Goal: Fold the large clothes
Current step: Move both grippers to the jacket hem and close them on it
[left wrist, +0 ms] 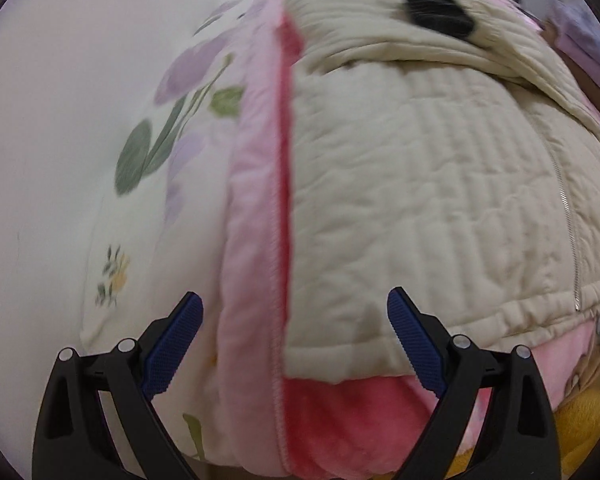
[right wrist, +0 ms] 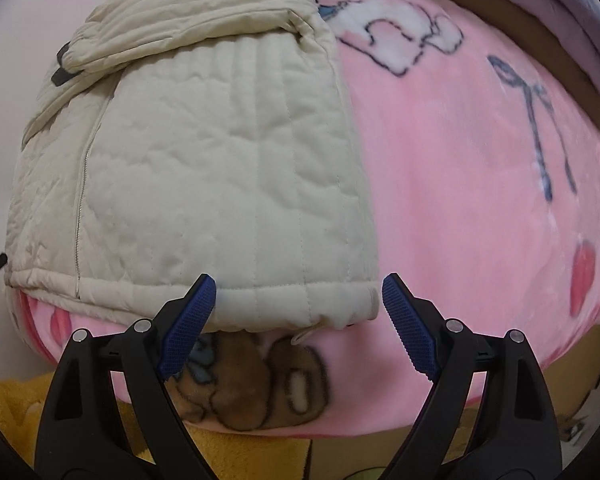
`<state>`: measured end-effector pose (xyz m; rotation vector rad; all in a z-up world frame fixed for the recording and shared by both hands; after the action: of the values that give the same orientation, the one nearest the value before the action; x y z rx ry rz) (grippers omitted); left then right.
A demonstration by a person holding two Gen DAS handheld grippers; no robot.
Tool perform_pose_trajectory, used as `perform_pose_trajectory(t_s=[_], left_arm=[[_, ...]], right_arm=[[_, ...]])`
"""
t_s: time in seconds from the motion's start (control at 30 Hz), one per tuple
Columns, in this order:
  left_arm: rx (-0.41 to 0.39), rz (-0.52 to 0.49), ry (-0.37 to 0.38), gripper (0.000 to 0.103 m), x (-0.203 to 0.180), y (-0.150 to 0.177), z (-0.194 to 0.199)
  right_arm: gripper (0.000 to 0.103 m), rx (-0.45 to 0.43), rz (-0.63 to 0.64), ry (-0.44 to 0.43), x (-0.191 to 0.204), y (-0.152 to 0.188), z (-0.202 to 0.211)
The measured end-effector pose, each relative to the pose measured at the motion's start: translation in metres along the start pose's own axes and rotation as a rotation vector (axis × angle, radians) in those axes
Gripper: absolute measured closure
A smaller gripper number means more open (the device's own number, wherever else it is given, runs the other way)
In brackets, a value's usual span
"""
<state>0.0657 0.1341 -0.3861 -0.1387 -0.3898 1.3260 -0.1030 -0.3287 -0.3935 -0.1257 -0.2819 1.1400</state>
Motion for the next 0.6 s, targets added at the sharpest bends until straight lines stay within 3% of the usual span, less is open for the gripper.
perform_pose_trajectory(t_s=[0.13, 0.37, 0.47, 0.6], left_arm=[[0.035, 0.041, 0.047, 0.011, 0.009, 0.002, -0.013], [0.062, -0.003, 0.129, 0.010, -0.009, -0.004, -0.030], [0.079, 0.033, 0.154, 0.009, -0.009, -0.004, -0.035], [0.091, 0.106, 0.265, 0.009, -0.005, -0.008, -0.038]], right_arm=[[0.014, 0.008, 0.022, 0.007, -0.004, -0.003, -0.011], [0.012, 0.078, -0.086, -0.081, -0.019, -0.004, -0.039], [0.009, 0.080, -0.073, -0.081, -0.015, -0.005, -0.043], [0.008, 0.088, -0.083, -0.096, -0.006, -0.007, -0.044]])
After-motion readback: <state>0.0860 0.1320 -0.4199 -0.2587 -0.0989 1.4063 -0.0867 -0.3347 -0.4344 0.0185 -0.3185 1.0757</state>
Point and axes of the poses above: each gripper's, at about its wrist camera, not at the fingertips, and z roughly against the way its jaws point, x to its left, y to its underside, the point moved 3 cm from there along -z, roughly the way its jaws point, and after that the axes turned 3 degrees about -y, right-handed, at the moved point
